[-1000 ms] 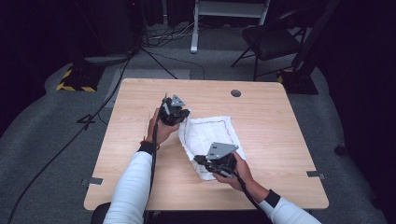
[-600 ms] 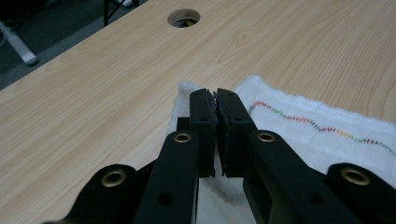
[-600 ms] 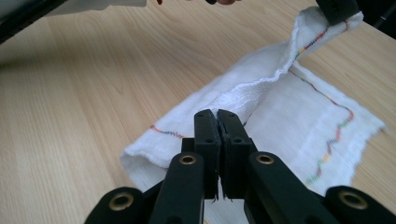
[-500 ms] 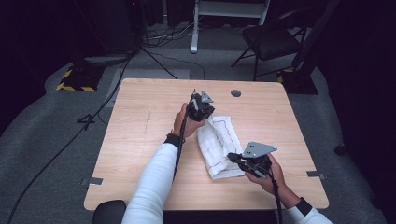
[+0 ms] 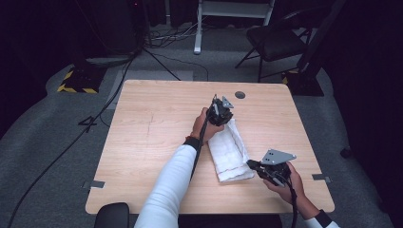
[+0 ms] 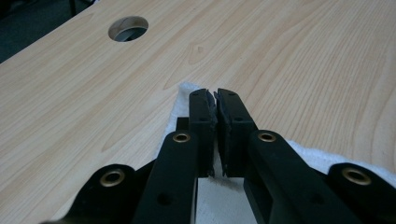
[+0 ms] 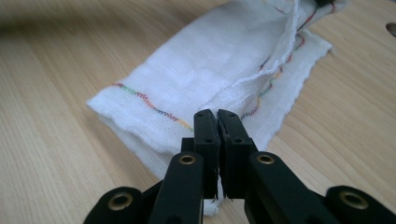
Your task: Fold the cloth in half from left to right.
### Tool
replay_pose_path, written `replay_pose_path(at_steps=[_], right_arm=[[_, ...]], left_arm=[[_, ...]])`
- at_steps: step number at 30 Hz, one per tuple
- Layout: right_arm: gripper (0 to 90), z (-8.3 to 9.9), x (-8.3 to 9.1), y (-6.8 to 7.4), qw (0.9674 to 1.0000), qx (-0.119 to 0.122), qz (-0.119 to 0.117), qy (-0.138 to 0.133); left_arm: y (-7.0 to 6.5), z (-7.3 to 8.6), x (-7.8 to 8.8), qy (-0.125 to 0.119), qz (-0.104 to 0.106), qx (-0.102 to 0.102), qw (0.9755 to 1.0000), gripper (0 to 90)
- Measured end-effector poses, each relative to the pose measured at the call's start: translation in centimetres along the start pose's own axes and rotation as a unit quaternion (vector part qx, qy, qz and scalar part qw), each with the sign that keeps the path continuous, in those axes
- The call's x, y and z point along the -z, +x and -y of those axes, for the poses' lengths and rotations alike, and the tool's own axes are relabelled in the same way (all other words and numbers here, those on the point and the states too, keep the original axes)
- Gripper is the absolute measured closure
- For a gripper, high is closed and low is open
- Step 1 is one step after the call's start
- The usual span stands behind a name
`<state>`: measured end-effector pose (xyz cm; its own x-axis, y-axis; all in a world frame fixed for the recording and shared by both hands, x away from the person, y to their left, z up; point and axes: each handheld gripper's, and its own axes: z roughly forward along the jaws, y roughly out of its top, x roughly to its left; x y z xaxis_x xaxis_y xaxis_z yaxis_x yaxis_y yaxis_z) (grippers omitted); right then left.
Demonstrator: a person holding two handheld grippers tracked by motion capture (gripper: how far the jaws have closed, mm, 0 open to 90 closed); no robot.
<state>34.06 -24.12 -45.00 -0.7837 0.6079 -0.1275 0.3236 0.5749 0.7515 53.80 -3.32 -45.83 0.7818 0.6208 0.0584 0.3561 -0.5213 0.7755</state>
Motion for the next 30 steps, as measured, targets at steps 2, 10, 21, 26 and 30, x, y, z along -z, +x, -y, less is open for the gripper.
replay_pose_path(at_steps=[2, 10, 21, 26, 30], right_arm=[[84.0, 0.6, -0.3, -0.3, 0.9999, -0.006, 0.002, 0.012], [59.2, 2.4, -0.1, -1.9, 0.9985, -0.039, 0.024, 0.029], [41.0, 2.6, -0.6, -3.4, 0.9982, -0.04, 0.029, 0.035], [40.8, 2.6, -1.7, -3.9, 0.9981, -0.022, 0.023, 0.052], [39.8, 2.5, -2.3, -4.3, 0.9977, -0.024, 0.016, 0.061]], left_arm=[[-0.2, 0.1, 0.0, -0.002, -0.011, 0.011, 0.9999, 71.2], [-0.8, 1.7, 3.0, -0.007, 0.021, 0.026, 0.9994, 32.8], [-4.8, 6.7, 8.3, 0.035, 0.045, -0.028, 0.998, 19.8], [-7.4, 7.7, 9.1, 0.038, 0.103, -0.058, 0.9923, 23.8], [-8.8, 8.4, 8.5, 0.063, 0.115, -0.082, 0.9879, 23.8]])
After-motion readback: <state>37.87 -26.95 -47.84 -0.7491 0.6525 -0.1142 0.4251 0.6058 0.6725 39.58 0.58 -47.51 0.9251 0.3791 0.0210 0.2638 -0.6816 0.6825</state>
